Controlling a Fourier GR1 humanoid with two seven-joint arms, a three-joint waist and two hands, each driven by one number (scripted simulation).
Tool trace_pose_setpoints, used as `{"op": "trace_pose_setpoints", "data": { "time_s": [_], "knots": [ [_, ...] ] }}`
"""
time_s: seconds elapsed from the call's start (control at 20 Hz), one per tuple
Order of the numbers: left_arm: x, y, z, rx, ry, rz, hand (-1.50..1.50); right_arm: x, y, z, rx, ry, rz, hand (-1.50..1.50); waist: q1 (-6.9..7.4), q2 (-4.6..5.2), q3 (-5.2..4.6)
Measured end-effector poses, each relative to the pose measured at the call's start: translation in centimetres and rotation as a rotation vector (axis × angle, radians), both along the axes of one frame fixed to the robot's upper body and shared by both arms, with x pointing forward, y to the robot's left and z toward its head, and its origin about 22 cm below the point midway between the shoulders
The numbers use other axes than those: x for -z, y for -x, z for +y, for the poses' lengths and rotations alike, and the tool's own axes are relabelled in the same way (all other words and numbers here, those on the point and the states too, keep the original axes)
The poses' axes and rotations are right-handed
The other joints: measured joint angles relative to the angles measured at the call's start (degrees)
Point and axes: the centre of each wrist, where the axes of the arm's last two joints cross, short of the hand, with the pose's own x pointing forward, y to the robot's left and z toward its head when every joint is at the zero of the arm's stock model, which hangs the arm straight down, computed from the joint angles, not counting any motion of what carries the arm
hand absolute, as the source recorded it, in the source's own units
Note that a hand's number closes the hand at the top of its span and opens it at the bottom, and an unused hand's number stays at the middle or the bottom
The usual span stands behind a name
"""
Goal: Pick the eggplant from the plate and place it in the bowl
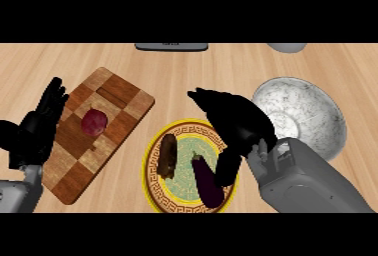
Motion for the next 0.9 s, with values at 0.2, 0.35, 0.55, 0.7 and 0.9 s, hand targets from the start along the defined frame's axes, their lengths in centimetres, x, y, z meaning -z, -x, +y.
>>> {"op": "trace_pose_setpoints", "data": {
  "time_s": [0.2, 0.35, 0.55, 0.7, 0.9],
  "knots": [
    [0.2, 0.2, -0.1, 0.001, 0.008, -0.001, 0.00, 1.6, -1.8, 0.8, -0.033, 0.071, 0.112, -1.50, -0.11, 0.03, 0.02],
    [0.1, -0.2, -0.3, -0.003, 0.005, 0.001, 0.00, 2.8, -2.5, 2.0, -0.063, 0.102, 0.186, -1.50, -0.41, 0.03, 0.04],
    [-0.2, -0.6, -0.1, -0.008, 0.001, -0.003, 0.00, 4.7, -3.2, 3.2, -0.097, 0.178, 0.280, -1.50, -0.48, 0.02, 0.03],
    [0.2, -0.2, 0.2, -0.008, -0.001, -0.003, 0.00, 5.7, -3.6, 3.3, -0.107, 0.216, 0.340, -1.50, -0.63, -0.08, 0.04],
    [0.2, 0.1, 0.6, -0.008, 0.000, 0.000, 0.00, 7.0, -3.5, 4.0, -0.119, 0.290, 0.363, -1.50, -0.69, -0.13, 0.05]
  ]
}}
